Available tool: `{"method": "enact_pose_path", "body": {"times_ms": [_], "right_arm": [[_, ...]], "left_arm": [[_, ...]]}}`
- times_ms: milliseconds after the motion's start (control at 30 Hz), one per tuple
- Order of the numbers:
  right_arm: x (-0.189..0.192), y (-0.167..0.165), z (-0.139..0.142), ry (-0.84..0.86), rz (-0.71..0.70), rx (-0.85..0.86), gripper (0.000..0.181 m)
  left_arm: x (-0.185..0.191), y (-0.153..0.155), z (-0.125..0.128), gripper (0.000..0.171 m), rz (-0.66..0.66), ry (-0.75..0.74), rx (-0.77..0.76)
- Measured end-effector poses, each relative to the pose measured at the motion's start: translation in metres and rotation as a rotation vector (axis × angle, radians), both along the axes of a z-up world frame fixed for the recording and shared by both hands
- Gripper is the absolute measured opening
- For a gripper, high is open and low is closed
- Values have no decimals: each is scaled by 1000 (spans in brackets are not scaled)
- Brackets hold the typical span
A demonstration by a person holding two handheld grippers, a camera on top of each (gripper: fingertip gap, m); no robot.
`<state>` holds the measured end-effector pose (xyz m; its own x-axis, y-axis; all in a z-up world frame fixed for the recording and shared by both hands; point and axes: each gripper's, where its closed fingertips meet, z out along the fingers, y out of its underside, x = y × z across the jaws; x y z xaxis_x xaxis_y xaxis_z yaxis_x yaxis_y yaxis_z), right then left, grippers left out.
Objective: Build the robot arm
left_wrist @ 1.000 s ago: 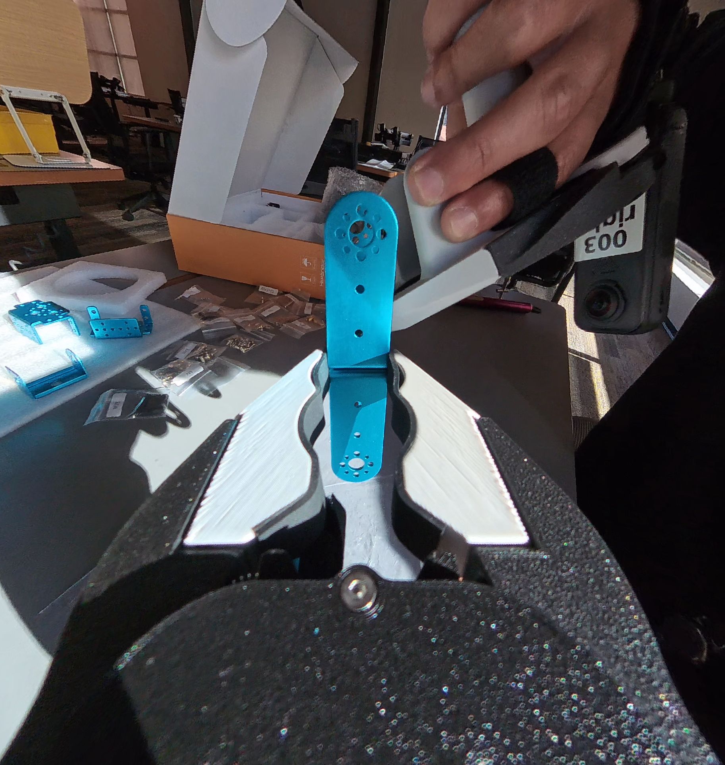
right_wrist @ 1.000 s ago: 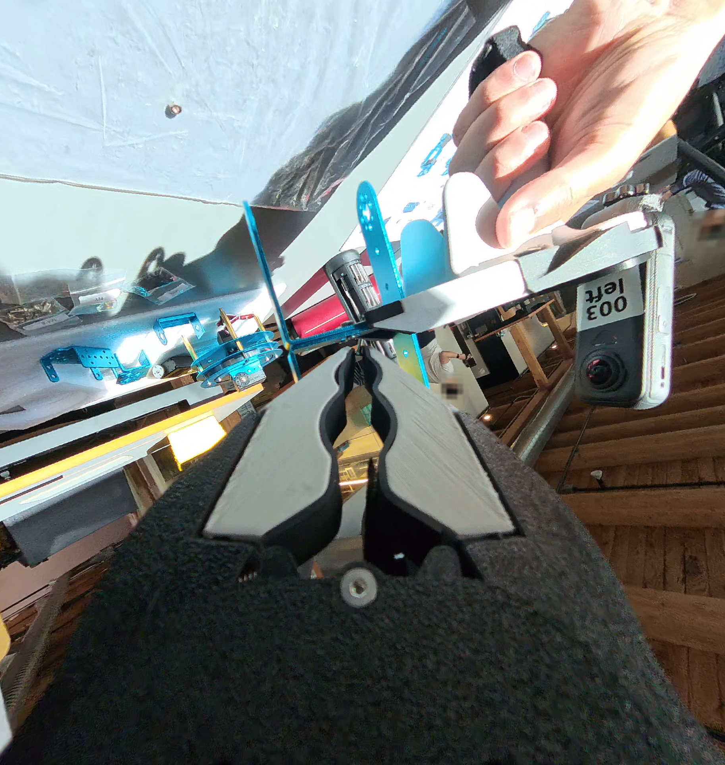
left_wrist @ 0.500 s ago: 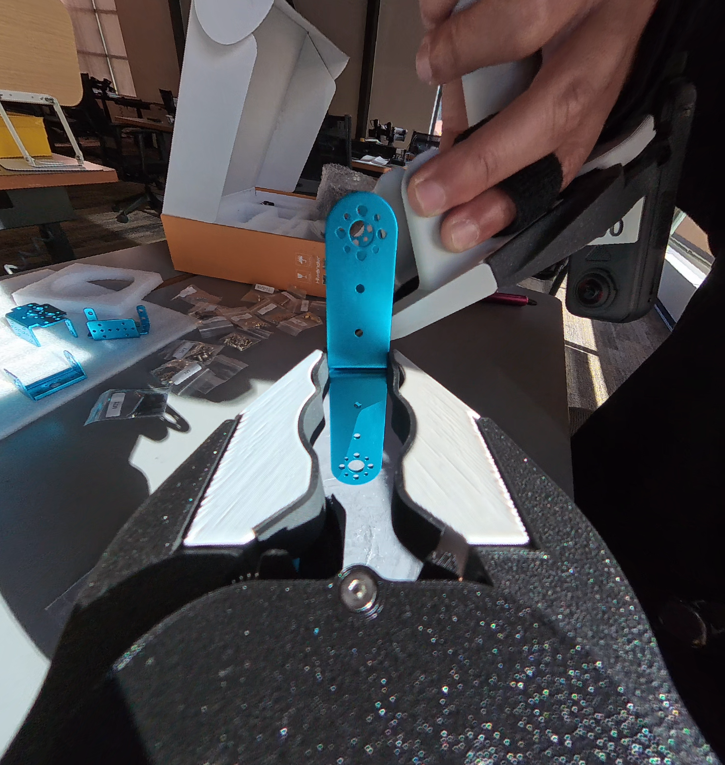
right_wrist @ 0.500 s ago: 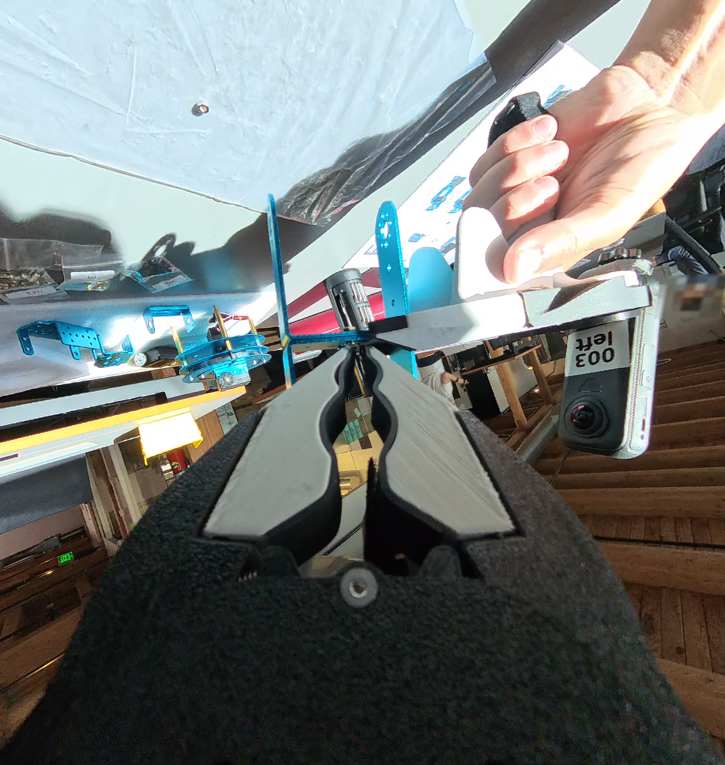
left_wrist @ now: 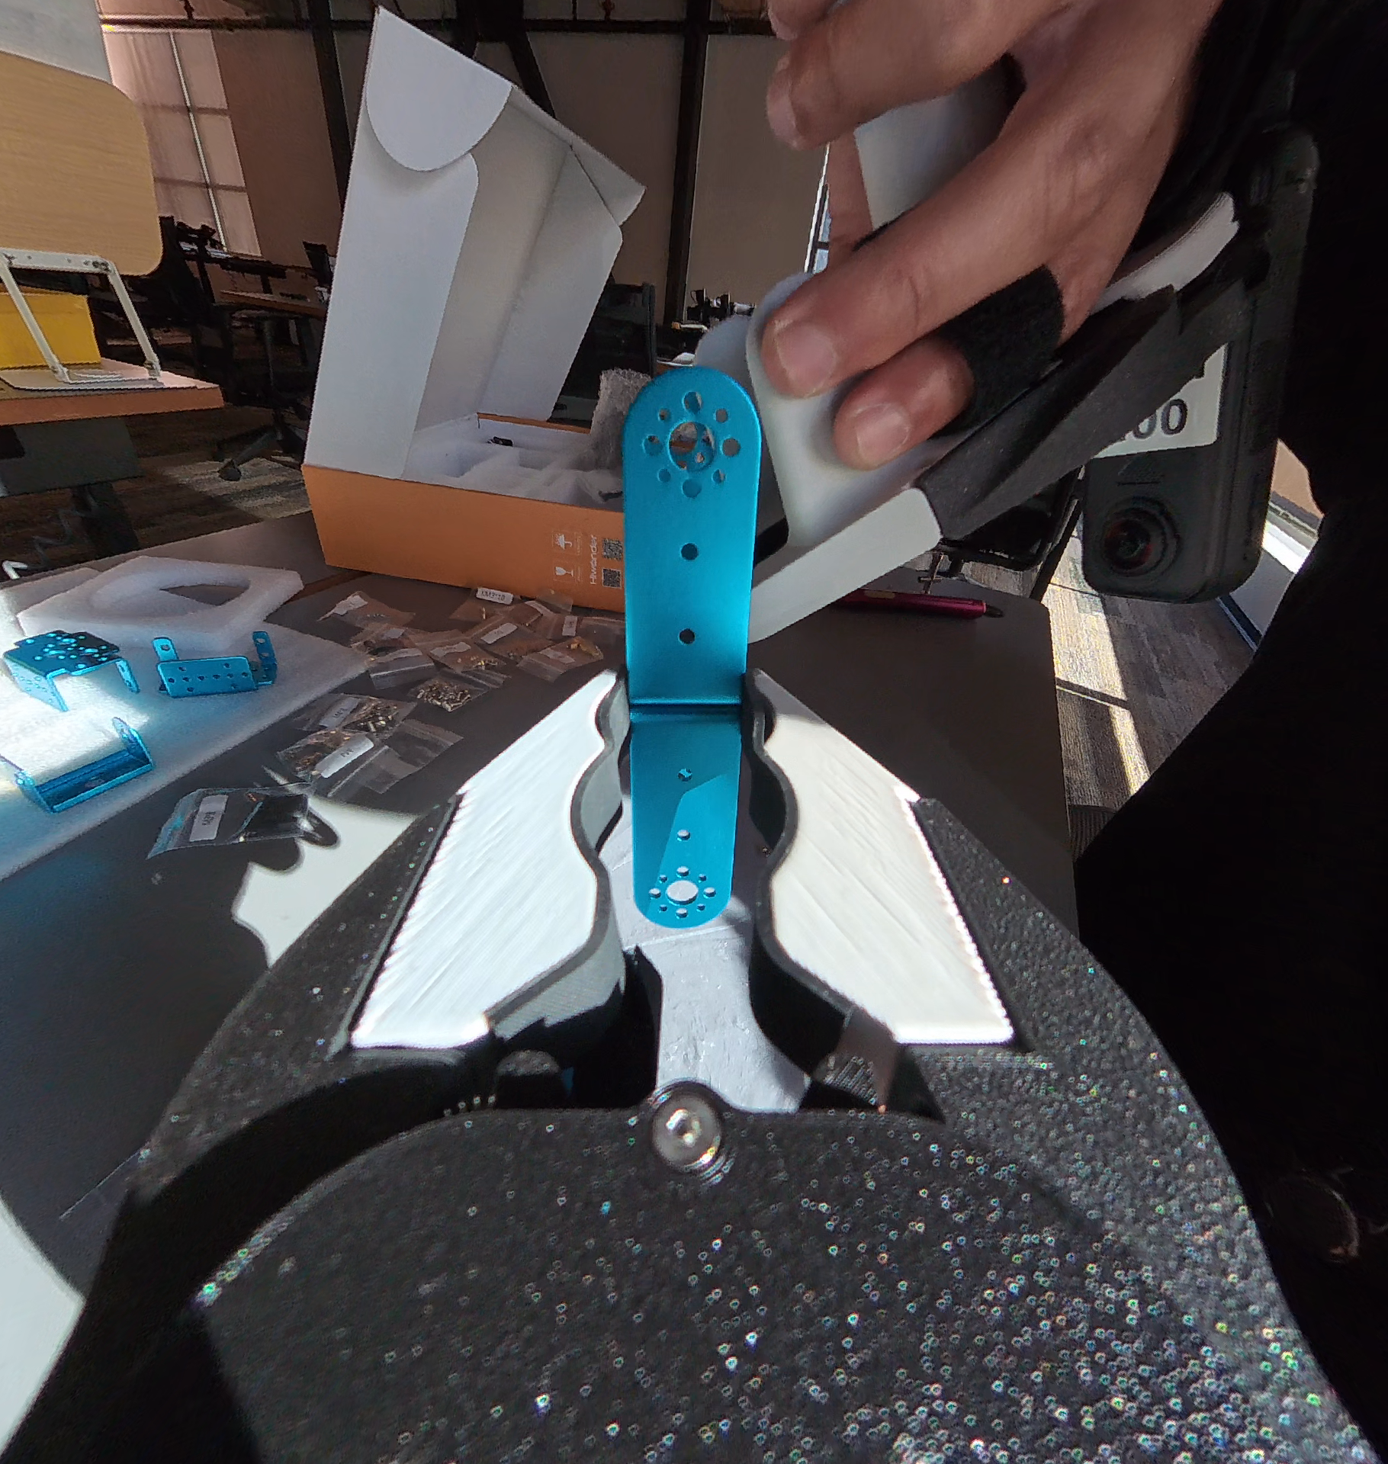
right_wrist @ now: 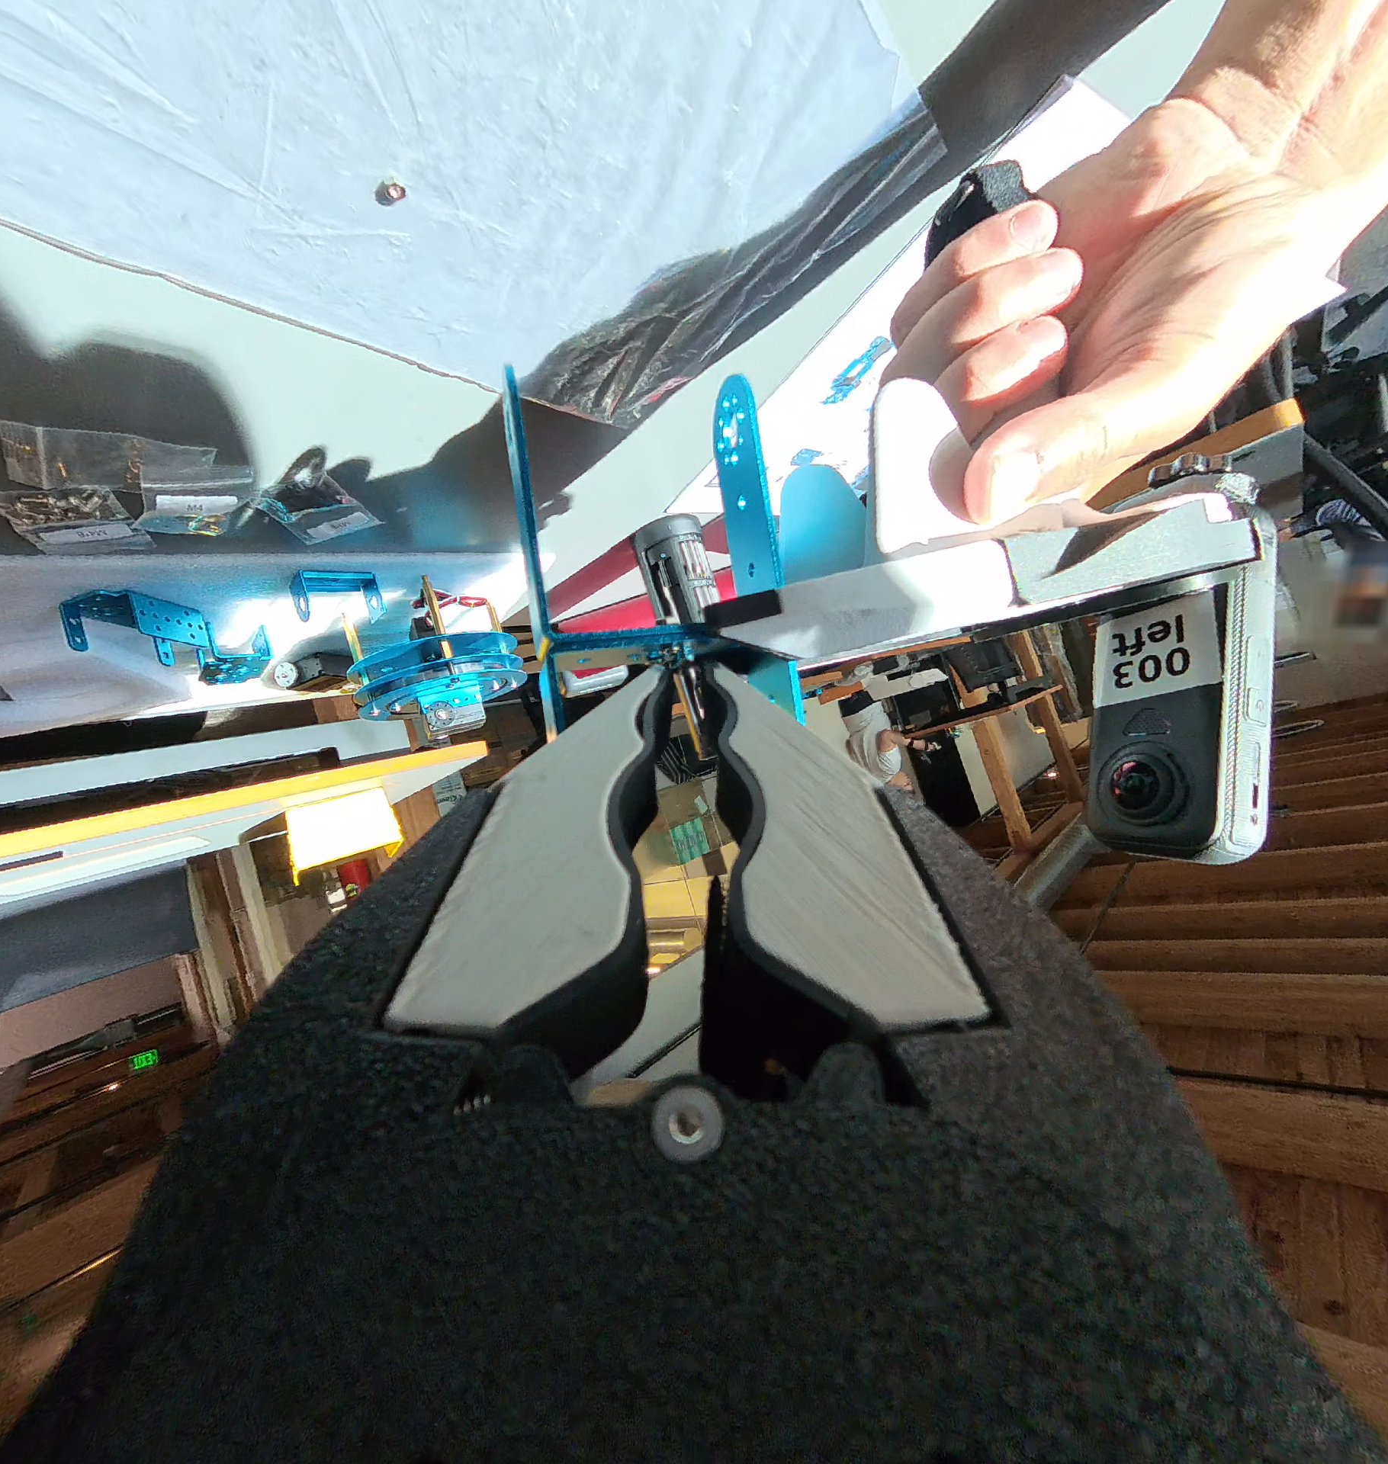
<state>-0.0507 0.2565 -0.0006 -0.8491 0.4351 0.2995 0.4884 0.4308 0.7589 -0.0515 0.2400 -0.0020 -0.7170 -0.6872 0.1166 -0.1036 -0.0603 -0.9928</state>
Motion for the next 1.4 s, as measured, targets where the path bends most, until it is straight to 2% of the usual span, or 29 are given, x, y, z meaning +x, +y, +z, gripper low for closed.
{"method": "enact_pose_path", "body": {"times_ms": [200,367,467,567,633,700,833,933,1033,1133,1233,1300,1400], "right_arm": [[2,-2,1,13,-34,11,8],[1,0,22,141,-114,71,17],[-1,-3,32,398,-329,64,27],[-13,-15,36,759,-631,-29,50],[-23,-22,32,989,-803,-113,54],[-28,-20,27,1156,-883,-129,65],[-19,-13,7,1299,-969,-91,64],[-16,-12,16,1403,-969,-92,62],[-15,-18,55,1654,-967,-218,61],[11,-22,80,1877,-1118,-451,58],[33,-12,78,2029,-1268,-800,49],[42,-1,70,2080,-1329,-1037,35],[41,-1,28,1868,-1390,-1266,31]], "left_arm": [[0,5,-2,26,23,-3,4],[0,9,1,26,42,-17,-4],[1,13,2,26,69,-29,-2],[3,19,4,26,108,-40,-18],[3,22,7,26,117,-50,-40],[2,24,10,26,123,-58,-58],[3,27,8,26,137,-53,-58],[2,26,5,26,138,-51,-43],[1,25,4,26,126,-49,-48],[-3,21,8,26,82,-62,-67],[-6,12,12,26,18,-66,-82],[-7,6,12,26,-20,-58,-88],[-7,0,11,26,-50,-52,-91]]}}
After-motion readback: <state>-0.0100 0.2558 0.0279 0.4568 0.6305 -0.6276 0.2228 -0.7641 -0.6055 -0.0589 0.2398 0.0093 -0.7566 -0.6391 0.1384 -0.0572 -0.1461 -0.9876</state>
